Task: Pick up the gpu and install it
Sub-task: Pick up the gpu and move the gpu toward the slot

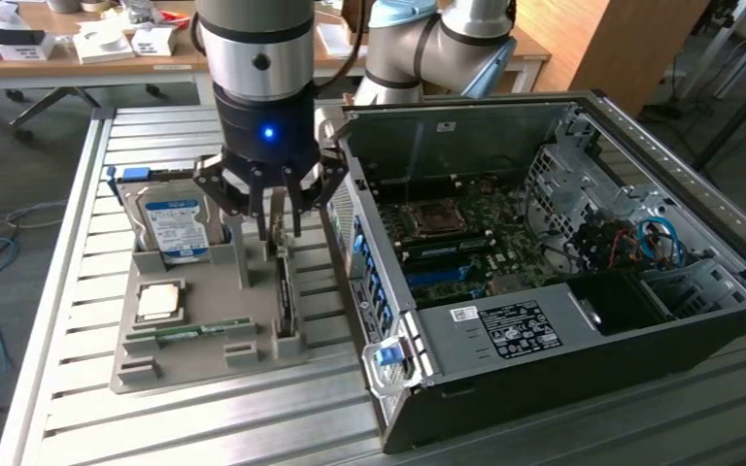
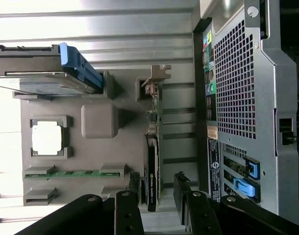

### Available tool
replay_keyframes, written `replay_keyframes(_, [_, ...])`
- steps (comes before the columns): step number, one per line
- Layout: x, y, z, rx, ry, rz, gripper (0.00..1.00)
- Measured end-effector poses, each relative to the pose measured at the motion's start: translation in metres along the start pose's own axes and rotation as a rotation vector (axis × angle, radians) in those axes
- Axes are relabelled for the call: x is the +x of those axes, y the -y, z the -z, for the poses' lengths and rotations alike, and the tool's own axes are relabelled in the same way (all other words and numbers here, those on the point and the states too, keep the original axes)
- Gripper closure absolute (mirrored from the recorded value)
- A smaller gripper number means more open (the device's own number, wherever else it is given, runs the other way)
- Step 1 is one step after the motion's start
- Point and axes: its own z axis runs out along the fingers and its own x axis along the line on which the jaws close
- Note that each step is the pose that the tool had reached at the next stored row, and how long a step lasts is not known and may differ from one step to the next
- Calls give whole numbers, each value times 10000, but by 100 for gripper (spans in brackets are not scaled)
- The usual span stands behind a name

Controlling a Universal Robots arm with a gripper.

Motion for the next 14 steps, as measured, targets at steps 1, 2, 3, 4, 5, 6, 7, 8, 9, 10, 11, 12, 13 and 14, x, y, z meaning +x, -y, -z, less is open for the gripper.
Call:
replay_keyframes(1, [0,1,-12,0,0,0,58])
replay_keyframes(2, [1,1,-26,0,0,0,58])
replay_keyframes(3, [1,2,-42,1,-1,0,58])
replay_keyframes(4, [2,3,-62,1,0,0,58])
replay_keyframes(5, [2,4,-80,0,0,0,58])
replay_keyframes(6, [2,5,-97,1,-1,0,58])
replay_keyframes(7, [3,5,-115,1,-1,0,58])
replay_keyframes(8, [3,6,-133,1,0,0,58])
replay_keyframes(9, [4,7,-152,0,0,0,58])
replay_keyframes(10, [4,8,-170,0,0,0,58])
replay_keyframes(11, [4,9,-187,0,0,0,58])
replay_keyframes(12, [5,9,-206,0,1,0,58])
replay_keyframes(13, [5,10,-222,1,-1,0,58])
replay_keyframes(14, [5,11,-235,1,0,0,58])
